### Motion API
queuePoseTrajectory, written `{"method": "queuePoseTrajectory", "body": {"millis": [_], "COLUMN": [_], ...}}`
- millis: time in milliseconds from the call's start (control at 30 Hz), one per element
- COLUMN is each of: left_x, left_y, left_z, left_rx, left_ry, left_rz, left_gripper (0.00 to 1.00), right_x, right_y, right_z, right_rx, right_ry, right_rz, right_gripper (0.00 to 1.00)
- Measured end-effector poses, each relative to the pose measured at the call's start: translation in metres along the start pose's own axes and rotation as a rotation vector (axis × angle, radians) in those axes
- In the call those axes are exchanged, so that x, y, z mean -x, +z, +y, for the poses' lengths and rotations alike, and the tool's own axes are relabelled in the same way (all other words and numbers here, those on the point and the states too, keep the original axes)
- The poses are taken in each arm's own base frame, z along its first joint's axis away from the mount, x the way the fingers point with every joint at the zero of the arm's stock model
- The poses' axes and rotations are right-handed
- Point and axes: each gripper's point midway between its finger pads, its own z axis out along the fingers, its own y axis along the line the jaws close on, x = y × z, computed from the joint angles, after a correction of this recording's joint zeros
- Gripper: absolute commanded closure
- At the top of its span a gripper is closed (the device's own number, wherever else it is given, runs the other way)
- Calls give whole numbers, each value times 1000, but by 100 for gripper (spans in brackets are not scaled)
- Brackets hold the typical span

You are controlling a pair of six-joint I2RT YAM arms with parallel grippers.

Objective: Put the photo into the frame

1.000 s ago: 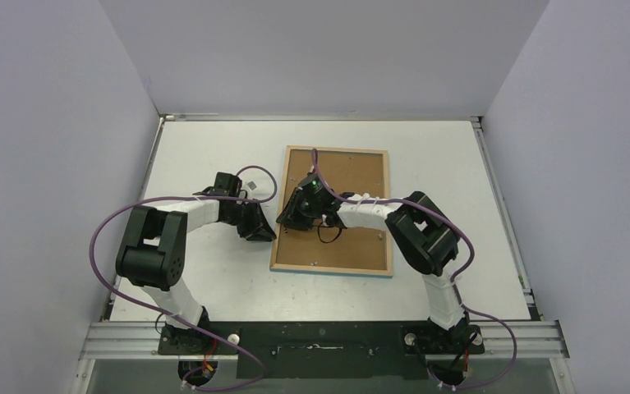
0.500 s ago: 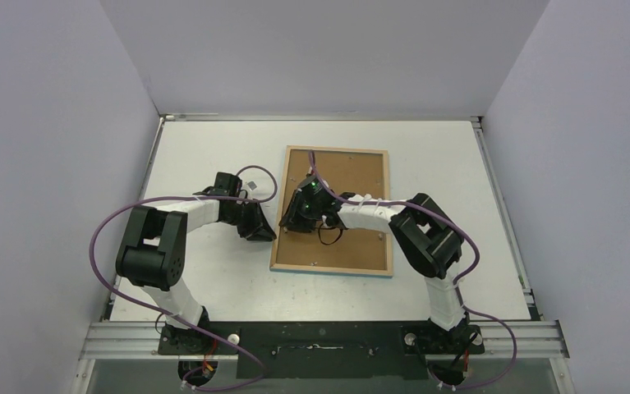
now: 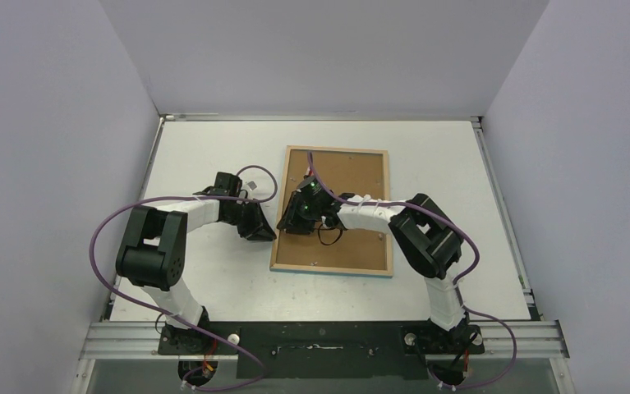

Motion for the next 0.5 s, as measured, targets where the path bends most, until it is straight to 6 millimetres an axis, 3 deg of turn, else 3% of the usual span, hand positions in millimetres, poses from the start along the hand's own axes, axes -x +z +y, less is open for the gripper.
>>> {"method": "queuePoseTrajectory", "body": {"millis": [500], "left_x": [0], "left_y": [0], "left_z": [-1], "left_rx": [-1], "left_ry": [-1], "left_rz": [2], "left_gripper": [86], "right_x": [7], "right_y": [5], "right_z": [15], "right_rx": [77], "right_ry": [-18], "right_rz": [-24], "right_gripper": [66]}}
